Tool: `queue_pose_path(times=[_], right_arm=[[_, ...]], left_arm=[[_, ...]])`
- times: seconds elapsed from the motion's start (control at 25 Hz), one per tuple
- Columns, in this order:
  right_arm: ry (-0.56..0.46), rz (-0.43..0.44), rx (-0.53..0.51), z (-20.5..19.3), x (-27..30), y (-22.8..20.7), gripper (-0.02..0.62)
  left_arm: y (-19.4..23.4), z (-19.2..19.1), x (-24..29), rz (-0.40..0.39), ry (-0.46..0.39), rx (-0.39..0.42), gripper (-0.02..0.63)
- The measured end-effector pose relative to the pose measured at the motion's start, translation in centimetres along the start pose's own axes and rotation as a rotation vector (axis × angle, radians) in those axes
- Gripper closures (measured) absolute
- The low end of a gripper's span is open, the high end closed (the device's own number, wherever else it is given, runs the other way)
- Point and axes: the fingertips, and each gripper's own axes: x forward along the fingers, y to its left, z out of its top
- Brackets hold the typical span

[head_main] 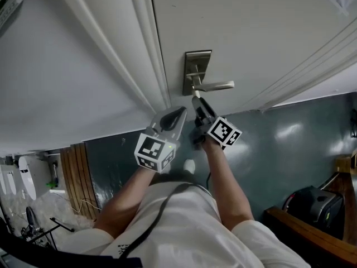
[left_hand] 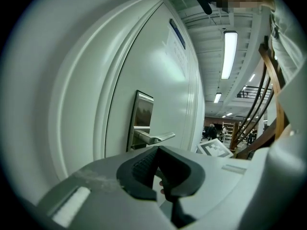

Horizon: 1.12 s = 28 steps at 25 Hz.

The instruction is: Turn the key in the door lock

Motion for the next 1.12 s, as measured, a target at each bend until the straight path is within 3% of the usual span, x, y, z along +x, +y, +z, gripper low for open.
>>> queue_pose_path(times=[0.4, 0.76, 0.88, 1.12], right_arm=[[-0.008, -0.002, 0.119, 0.0, 0.9, -1.3, 0.423], [-0.030, 0.001, 0.114, 0.3, 0.9, -1.2, 0.540], [-0.035, 0.036, 0.137, 0.4, 1.2, -0.7, 0.548], [-0.016, 0.013, 0.076, 0.5, 1.3, -0.4, 0.552]], left_arm=[[0.9, 0.3, -0.3, 0.025, -0.002, 0.004, 0.600], [1.3, 0.2, -0.3, 0.025, 0.000, 0.009, 0.600], [1.4, 0.2, -0.2, 0.023, 0.001, 0.020, 0.600], [1.5, 0.5, -0.1, 0.020, -0.005, 0.018, 0.600]])
